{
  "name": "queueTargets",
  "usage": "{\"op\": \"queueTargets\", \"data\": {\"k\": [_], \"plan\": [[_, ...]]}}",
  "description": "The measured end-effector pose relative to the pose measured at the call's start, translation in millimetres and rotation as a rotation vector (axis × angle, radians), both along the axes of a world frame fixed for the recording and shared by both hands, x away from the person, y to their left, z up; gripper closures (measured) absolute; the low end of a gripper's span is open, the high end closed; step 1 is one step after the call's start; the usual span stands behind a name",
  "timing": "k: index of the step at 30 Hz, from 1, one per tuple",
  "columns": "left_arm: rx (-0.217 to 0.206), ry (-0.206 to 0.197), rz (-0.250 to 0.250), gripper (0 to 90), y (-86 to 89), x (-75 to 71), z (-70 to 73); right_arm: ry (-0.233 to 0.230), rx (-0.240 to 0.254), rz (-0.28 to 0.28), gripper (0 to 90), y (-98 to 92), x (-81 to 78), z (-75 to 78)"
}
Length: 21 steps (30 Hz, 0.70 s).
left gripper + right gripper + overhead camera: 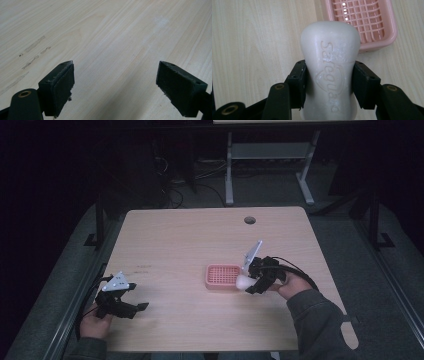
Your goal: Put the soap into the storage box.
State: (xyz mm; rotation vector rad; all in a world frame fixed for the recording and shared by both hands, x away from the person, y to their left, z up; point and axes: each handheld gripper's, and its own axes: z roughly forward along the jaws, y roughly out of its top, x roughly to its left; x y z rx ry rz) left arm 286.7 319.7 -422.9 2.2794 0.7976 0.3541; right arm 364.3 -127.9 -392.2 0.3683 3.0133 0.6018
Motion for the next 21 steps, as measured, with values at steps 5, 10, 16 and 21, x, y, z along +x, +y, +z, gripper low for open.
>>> {"op": "queueTargets", "data": {"k": [5,10,16,21], "plan": [[-0.004,-0.002,0.003,14.9,1.2,0.3,0.1,0.001,-0.002,0.009,49.3,6.4,6.2,2.0],[-0.007,-0.002,0.003,14.9,1.3,0.4,0.2,0.003,-0.008,0.021,49.3,14.5,13.7,3.9],[-0.009,-0.003,0.003,14.9,1.2,0.4,0.4,0.003,-0.025,0.039,49.3,25.2,20.9,4.9],[-0.015,-0.003,0.009,14.9,1.8,0.2,0.5,0.012,-0.041,0.048,49.3,33.5,29.0,6.1]]}}
